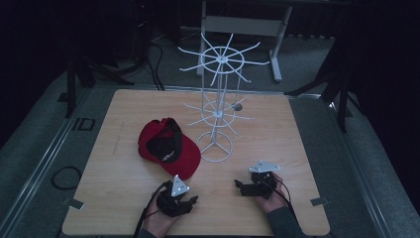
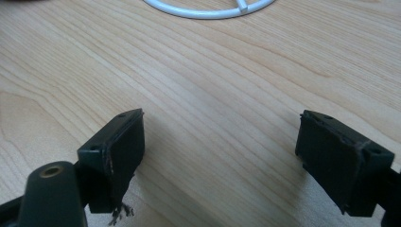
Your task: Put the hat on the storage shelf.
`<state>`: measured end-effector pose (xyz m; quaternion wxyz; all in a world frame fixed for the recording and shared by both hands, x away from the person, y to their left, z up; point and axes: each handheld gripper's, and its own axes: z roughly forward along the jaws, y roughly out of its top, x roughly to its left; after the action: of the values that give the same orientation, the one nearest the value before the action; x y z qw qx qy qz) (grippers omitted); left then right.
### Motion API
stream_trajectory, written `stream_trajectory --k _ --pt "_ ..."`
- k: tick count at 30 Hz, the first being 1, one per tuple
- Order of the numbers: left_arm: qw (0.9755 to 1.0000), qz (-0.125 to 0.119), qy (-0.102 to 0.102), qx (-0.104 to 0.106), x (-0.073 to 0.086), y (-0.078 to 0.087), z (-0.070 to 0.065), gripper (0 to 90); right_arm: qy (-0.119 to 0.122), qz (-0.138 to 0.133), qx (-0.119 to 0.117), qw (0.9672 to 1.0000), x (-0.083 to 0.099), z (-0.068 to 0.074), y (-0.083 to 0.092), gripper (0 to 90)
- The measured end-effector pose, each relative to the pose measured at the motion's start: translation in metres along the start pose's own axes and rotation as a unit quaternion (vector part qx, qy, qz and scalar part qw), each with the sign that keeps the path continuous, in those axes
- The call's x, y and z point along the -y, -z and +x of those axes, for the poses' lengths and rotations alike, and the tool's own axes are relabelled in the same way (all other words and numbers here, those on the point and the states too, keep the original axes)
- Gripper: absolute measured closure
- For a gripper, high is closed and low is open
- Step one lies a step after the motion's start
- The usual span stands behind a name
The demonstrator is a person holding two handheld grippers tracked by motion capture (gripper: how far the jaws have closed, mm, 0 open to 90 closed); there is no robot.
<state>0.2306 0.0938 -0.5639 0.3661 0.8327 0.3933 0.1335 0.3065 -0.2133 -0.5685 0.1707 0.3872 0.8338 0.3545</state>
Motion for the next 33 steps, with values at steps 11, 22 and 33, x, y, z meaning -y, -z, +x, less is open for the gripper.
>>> stream_trajectory --k 11,22,33 --pt "0.9988 -0.004 0.036 -0.033 0.007 0.006 0.012 51.1 0.0 0.0 0.0 1.0 0.0 0.0 0.0 16.3" --pt "0.9952 -0.017 0.089 -0.037 0.004 0.006 0.03 45.1 0.0 0.0 0.0 1.0 0.0 0.0 0.0 16.3" --pt "0.9918 -0.022 0.12 -0.038 -0.006 -0.001 0.035 44.6 0.0 0.0 0.0 1.0 0.0 0.0 0.0 16.3"
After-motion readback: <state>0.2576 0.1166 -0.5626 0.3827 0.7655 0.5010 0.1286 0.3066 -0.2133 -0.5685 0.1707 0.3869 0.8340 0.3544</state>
